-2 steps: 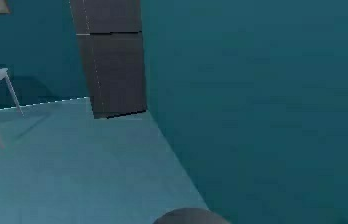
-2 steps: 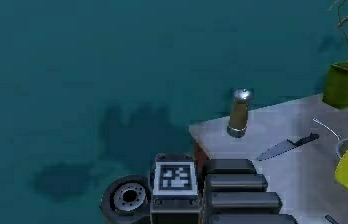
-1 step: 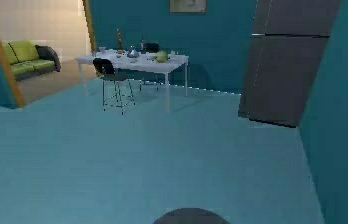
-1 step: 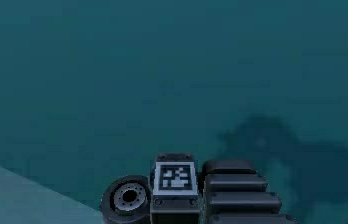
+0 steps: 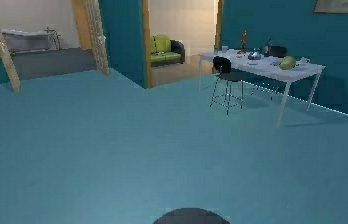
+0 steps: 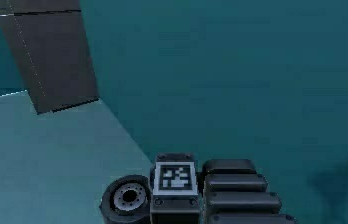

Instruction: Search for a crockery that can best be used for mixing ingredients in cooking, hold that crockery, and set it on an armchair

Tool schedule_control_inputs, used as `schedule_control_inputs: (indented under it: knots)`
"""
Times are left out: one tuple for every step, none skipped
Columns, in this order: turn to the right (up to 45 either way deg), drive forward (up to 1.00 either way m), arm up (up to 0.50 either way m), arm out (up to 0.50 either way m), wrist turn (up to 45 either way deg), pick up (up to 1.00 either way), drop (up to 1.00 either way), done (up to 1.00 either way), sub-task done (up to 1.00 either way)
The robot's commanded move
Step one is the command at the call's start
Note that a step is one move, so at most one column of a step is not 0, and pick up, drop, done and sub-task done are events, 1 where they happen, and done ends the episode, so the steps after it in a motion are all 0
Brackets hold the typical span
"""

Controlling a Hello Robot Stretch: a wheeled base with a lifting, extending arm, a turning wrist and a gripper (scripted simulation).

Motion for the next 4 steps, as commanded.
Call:
schedule_control_inputs:
  knots:
    - [0.0,1.0,0.0,0.0,0.0,0.0,0.0,0.0,0.0]
    - [0.0,1.0,0.0,0.0,0.0,0.0,0.0,0.0,0.0]
    - [0.0,1.0,0.0,0.0,0.0,0.0,0.0,0.0,0.0]
    - [0.0,0.95,0.0,0.0,0.0,0.0,0.0,0.0,0.0]
